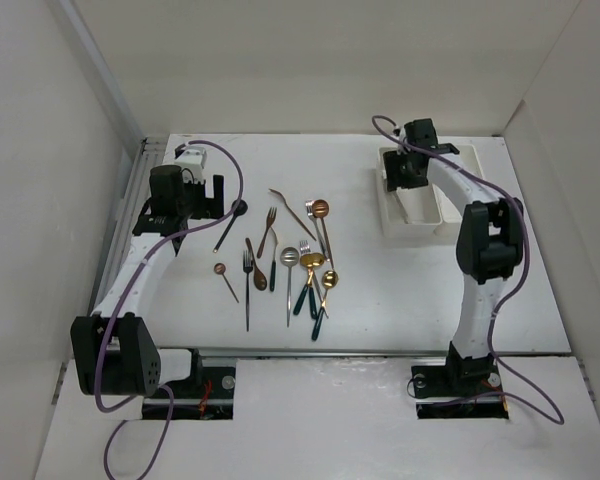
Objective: Sort the eating utensils into containers
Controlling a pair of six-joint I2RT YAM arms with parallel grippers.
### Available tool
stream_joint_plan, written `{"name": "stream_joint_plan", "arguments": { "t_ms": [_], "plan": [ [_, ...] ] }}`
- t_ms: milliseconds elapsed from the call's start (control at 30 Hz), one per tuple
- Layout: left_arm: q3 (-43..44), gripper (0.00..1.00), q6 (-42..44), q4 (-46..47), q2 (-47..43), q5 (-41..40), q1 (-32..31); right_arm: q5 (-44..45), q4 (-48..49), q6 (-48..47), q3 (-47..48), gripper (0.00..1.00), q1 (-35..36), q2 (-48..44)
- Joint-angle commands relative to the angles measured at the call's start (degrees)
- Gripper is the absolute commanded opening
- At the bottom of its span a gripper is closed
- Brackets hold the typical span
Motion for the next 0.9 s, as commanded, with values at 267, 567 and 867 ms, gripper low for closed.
{"name": "stream_joint_plan", "arguments": {
  "t_ms": [267,567,867],
  "plan": [
    [-0.1,0.98,-1.3,1.1,0.4,-0.4,-0.2,9.5,9.5,11.0,-6.8,0.68,18.8,-19.4],
    [-1.2,0.99,-2.8,1.1,0.9,-1.5,-0.7,0.2,3.4,13.4,8.5,0.4,24.8,3.8],
    [-1.2,1.0,-2.7,0.5,0.4,-1.5,-1.3,3.9,5.6,13.9,3.9,0.28,25.9,5.7]
  ]
}}
